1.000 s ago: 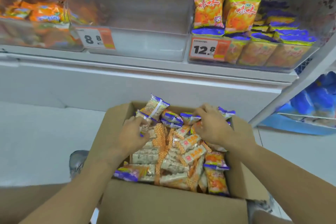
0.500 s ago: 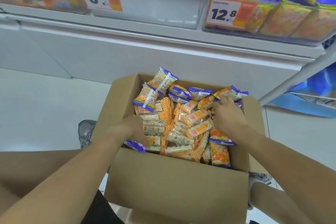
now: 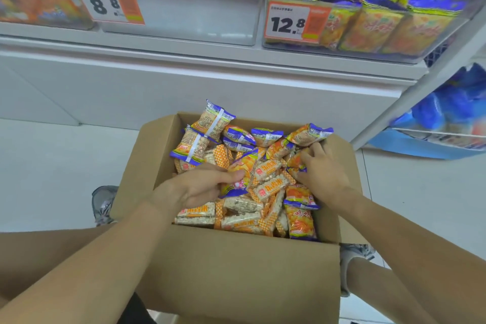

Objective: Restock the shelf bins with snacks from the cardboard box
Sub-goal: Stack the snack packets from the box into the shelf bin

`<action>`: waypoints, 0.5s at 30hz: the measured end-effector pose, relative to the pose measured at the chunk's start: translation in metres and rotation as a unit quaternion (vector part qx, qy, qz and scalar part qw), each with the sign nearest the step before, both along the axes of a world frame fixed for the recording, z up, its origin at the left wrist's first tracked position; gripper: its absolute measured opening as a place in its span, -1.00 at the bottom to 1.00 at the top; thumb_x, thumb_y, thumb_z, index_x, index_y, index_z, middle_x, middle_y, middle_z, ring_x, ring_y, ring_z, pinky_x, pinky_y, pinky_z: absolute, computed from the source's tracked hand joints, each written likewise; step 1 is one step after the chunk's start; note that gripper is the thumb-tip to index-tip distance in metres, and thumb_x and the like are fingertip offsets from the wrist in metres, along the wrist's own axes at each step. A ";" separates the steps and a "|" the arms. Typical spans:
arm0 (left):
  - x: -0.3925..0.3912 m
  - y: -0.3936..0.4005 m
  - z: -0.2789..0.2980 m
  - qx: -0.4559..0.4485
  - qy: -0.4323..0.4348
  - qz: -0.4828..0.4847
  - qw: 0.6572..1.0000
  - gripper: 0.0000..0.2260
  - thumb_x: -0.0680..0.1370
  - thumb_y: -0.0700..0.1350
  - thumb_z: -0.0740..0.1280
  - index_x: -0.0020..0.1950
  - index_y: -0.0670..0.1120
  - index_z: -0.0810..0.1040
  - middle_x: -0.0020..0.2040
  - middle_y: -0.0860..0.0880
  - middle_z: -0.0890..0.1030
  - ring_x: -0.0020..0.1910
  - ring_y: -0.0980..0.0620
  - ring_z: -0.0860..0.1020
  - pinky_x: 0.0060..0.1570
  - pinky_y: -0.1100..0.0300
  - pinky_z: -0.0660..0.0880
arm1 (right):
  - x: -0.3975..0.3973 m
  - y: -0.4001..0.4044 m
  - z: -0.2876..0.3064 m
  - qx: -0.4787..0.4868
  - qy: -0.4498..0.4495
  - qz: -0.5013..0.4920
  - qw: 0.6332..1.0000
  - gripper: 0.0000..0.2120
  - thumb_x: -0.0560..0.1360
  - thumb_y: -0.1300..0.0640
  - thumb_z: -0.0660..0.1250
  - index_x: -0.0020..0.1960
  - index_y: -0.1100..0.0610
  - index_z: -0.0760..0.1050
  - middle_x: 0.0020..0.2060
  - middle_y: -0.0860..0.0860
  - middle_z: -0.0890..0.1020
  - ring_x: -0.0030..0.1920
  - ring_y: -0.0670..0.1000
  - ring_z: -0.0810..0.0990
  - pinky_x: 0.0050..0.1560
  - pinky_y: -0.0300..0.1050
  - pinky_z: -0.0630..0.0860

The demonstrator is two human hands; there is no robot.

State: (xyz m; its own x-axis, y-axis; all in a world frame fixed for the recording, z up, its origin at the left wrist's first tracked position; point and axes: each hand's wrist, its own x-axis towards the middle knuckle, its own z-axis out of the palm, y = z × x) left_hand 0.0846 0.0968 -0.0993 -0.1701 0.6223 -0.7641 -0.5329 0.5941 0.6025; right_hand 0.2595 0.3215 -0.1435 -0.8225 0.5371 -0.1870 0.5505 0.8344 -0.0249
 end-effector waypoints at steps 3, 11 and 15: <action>0.011 0.008 -0.007 0.001 -0.010 0.052 0.999 -0.71 0.49 -0.26 0.46 0.13 -0.06 0.47 0.01 -0.02 0.64 0.11 0.07 0.48 0.29 0.07 0.40 | 0.000 -0.004 0.004 0.027 -0.001 0.009 1.000 -0.67 0.58 -0.10 0.29 0.27 0.04 0.50 0.35 0.09 0.41 0.36 0.14 0.32 0.34 0.05 0.36; 0.024 0.023 -0.013 0.027 0.098 0.074 0.992 -0.69 0.42 -0.05 0.58 0.02 0.04 0.49 -0.18 0.19 0.69 -0.23 0.32 0.62 -0.31 0.35 0.47 | -0.018 -0.029 0.037 -0.249 0.229 -0.204 0.919 -0.73 0.63 -0.12 0.25 0.03 0.10 0.43 -0.27 -0.05 0.58 -0.25 -0.02 0.58 -0.33 -0.13 0.38; 0.029 0.031 -0.004 0.073 0.109 0.142 0.981 -0.59 0.46 -0.02 0.52 0.24 -0.04 0.50 0.02 0.00 0.73 -0.07 0.09 0.71 -0.12 0.10 0.66 | -0.027 -0.051 0.059 -0.313 0.349 -0.230 0.853 -0.70 0.61 -0.14 0.26 0.06 0.12 0.44 -0.22 -0.10 0.60 -0.21 -0.17 0.60 -0.29 -0.25 0.45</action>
State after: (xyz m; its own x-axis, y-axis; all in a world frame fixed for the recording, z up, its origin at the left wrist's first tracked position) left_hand 0.1133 0.1274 -0.1032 -0.5024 0.6264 -0.5960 -0.5139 0.3381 0.7884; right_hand 0.2321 0.2706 -0.0840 -0.5806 0.8072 -0.1063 0.4841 0.2373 -0.8422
